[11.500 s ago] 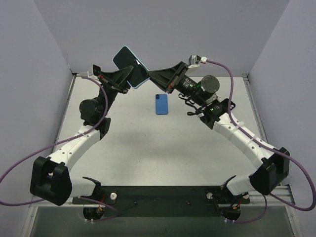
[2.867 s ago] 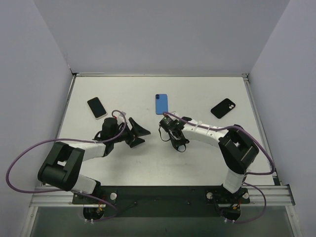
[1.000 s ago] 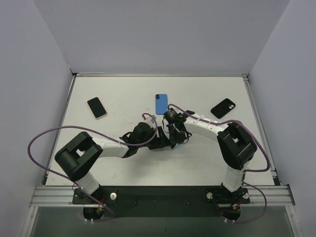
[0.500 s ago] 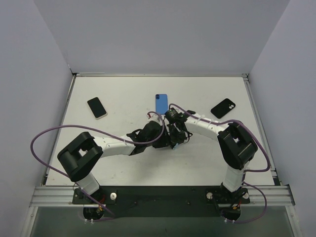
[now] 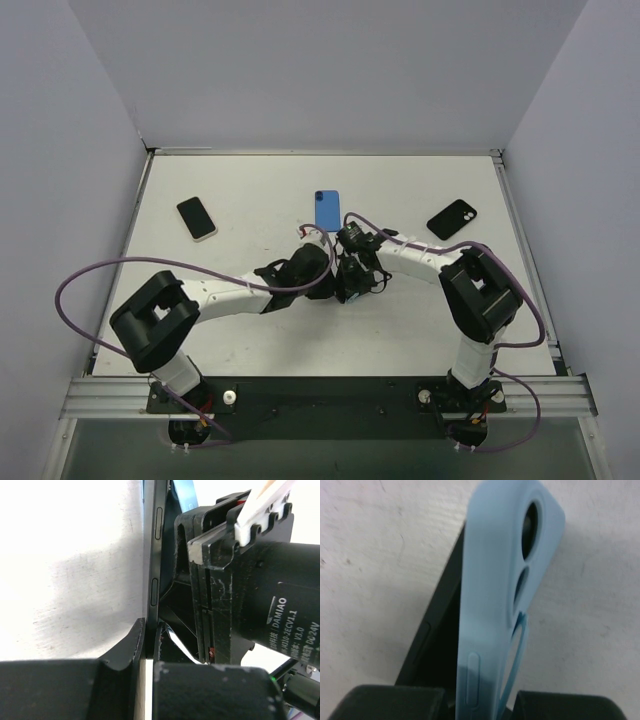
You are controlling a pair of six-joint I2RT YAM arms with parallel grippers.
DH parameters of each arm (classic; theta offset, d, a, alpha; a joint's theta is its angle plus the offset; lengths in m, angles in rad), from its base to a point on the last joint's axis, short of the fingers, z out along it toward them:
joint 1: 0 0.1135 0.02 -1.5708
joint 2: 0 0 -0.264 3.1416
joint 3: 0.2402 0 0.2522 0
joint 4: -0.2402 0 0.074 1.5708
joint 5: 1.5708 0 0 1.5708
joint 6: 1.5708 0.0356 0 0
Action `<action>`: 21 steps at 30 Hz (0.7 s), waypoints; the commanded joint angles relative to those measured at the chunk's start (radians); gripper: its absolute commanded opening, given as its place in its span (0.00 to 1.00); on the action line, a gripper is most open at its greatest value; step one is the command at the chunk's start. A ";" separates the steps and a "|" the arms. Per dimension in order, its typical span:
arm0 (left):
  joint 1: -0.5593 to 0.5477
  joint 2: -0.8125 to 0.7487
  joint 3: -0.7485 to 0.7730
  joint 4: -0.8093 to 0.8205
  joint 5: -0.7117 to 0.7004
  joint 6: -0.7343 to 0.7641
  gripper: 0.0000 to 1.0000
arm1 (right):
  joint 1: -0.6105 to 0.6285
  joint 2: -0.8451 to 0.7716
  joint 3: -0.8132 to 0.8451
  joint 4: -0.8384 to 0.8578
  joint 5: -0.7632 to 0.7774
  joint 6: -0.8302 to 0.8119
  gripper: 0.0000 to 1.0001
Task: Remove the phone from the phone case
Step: Remove the phone case from the phone.
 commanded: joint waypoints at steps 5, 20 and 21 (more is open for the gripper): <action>0.104 -0.104 0.083 -0.166 0.074 -0.048 0.00 | 0.028 0.095 -0.123 0.181 -0.233 0.054 0.00; 0.275 -0.220 -0.045 -0.004 0.385 -0.086 0.00 | -0.250 -0.075 -0.070 0.163 -0.294 0.051 0.00; 0.283 -0.226 -0.047 0.002 0.401 -0.091 0.00 | -0.270 -0.083 -0.064 0.167 -0.299 0.057 0.00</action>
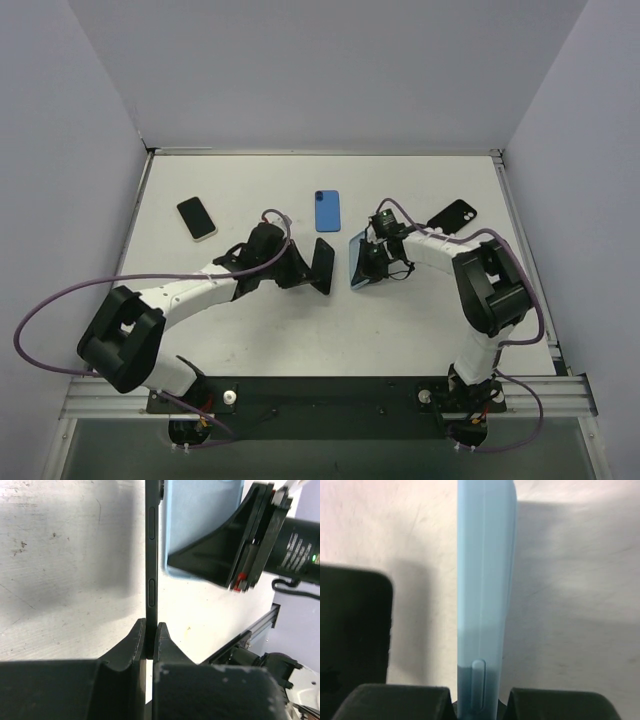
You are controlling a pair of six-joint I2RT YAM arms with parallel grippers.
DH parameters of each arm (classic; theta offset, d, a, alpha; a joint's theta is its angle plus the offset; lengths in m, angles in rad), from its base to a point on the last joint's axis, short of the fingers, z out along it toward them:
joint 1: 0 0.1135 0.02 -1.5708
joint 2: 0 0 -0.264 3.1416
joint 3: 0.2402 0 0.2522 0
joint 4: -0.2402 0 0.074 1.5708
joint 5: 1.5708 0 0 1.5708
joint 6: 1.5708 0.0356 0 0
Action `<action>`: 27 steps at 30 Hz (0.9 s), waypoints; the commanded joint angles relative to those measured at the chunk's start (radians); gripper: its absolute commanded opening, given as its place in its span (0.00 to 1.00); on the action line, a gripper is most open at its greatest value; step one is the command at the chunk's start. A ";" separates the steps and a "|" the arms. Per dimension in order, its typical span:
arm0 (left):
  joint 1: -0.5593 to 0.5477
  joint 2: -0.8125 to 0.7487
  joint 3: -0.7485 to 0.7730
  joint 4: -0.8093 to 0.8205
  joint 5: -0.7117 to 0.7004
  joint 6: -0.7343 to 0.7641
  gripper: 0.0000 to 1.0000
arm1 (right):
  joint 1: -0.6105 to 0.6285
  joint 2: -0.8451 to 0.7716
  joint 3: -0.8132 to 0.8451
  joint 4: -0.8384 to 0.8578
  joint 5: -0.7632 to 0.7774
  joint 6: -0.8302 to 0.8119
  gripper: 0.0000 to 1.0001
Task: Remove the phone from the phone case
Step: Remove the phone case from the phone, then place the phone case at the center of the board.
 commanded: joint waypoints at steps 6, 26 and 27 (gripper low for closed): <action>0.105 -0.062 -0.001 0.183 0.148 -0.030 0.00 | -0.225 -0.116 0.046 -0.020 -0.018 0.041 0.00; 0.364 0.280 0.150 0.318 0.343 -0.016 0.00 | -0.658 -0.427 -0.360 0.054 0.084 0.190 0.81; 0.369 0.295 0.155 0.317 0.346 -0.018 0.00 | -0.659 -0.440 -0.359 0.036 0.135 0.191 0.81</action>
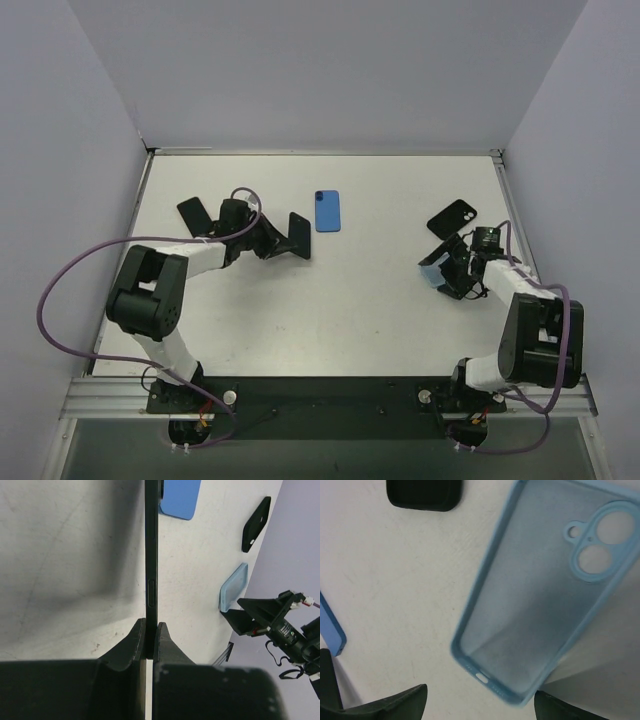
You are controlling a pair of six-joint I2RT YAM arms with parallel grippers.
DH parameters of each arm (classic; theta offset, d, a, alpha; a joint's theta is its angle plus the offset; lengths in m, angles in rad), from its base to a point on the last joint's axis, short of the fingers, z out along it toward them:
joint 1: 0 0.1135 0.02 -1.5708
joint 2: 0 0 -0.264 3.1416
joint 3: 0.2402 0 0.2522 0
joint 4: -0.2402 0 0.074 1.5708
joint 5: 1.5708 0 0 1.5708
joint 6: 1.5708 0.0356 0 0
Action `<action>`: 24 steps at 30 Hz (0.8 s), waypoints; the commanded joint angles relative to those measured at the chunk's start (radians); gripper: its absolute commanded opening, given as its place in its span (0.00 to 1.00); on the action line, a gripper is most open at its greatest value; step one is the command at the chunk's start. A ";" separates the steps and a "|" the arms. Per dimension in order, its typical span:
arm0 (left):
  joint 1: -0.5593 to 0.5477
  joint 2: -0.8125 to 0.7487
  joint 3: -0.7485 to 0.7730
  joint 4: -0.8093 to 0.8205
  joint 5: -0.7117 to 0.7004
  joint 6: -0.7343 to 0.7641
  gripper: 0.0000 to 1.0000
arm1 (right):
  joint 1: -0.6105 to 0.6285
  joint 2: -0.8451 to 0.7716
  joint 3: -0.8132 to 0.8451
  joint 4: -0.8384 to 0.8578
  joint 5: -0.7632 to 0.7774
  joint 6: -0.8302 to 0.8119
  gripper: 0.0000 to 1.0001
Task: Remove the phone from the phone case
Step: Place the phone case at the center of the board, then place the phone at the center of the board.
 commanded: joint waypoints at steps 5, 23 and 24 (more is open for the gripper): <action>0.033 0.056 0.117 -0.032 0.042 0.060 0.00 | -0.025 -0.170 -0.005 -0.182 0.250 0.040 0.83; 0.036 0.105 0.381 -0.544 -0.246 0.273 0.95 | 0.165 -0.360 0.010 -0.283 0.269 0.010 0.83; 0.039 0.081 0.396 -0.566 -0.272 0.283 0.95 | 0.174 -0.354 0.017 -0.283 0.270 0.008 0.83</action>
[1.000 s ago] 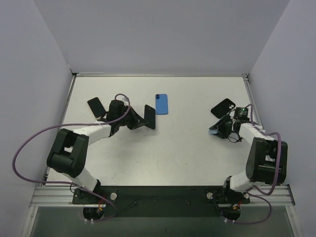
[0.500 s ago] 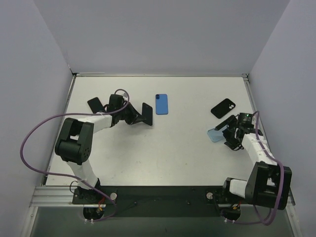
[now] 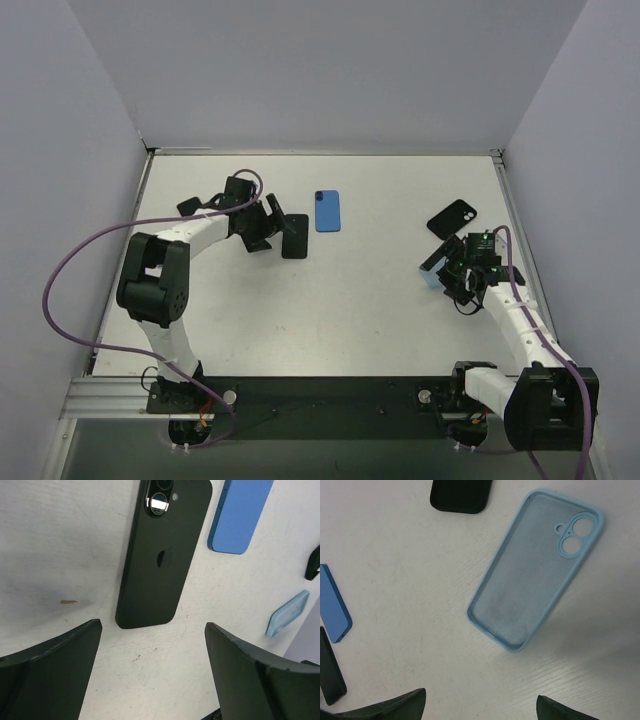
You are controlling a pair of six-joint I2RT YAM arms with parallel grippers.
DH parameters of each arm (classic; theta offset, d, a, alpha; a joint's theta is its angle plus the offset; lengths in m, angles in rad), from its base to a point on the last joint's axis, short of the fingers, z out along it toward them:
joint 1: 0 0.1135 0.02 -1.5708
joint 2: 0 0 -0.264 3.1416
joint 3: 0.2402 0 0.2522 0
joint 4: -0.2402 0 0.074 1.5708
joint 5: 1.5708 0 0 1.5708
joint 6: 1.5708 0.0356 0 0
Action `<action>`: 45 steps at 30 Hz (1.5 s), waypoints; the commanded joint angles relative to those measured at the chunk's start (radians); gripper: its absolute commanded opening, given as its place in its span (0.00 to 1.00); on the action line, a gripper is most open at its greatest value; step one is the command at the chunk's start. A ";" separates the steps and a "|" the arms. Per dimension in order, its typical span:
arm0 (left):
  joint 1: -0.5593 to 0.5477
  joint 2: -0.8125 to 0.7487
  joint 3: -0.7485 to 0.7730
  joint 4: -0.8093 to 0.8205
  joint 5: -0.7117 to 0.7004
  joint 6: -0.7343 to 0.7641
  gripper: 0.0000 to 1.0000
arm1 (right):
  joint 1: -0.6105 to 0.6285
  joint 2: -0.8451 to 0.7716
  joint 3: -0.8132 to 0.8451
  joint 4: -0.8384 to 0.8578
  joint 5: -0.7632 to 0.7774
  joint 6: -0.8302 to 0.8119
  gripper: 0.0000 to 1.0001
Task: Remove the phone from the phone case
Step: Place the phone at the center of the board, then pick up the phone at the center of the board.
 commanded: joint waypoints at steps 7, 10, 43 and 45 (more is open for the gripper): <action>0.067 -0.116 0.141 -0.340 -0.527 0.083 0.96 | 0.063 0.053 0.056 -0.009 -0.006 -0.023 0.83; 0.120 -0.081 0.196 -0.420 -0.591 0.129 0.97 | 0.078 0.071 0.056 0.005 -0.020 -0.030 0.83; 0.335 0.391 0.577 -0.563 -0.516 0.272 0.97 | 0.126 0.237 0.089 0.093 -0.091 -0.043 0.82; 0.337 0.407 0.588 -0.563 -0.515 0.272 0.97 | 0.129 0.242 0.095 0.094 -0.091 -0.042 0.82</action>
